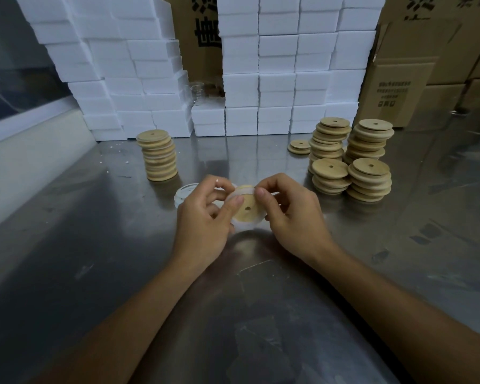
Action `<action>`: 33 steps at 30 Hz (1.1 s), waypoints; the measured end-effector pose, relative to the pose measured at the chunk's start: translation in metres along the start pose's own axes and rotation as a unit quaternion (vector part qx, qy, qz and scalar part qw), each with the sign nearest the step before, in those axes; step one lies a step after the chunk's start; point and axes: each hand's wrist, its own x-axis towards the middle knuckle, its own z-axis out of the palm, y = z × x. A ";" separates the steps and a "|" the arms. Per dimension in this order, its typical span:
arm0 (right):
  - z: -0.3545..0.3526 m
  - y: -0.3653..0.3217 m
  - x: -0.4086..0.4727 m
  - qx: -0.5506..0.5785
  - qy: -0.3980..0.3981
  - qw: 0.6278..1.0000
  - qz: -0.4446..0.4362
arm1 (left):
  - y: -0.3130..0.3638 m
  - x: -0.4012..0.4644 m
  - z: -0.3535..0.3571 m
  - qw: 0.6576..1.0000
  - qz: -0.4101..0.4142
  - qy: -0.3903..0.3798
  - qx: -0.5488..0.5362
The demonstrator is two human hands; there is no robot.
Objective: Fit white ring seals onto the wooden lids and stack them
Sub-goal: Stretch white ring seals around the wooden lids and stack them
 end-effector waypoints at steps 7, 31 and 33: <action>-0.001 0.001 0.000 -0.011 -0.003 1.000 -0.008 | -0.001 0.002 -0.001 0.999 0.033 0.013 0.019; -0.005 0.003 0.004 0.080 -0.034 0.990 0.114 | -0.004 0.006 -0.009 0.998 -0.047 -0.005 0.043; -0.004 0.003 0.004 0.076 -0.034 0.990 0.114 | -0.006 0.006 -0.010 0.997 -0.057 0.004 0.043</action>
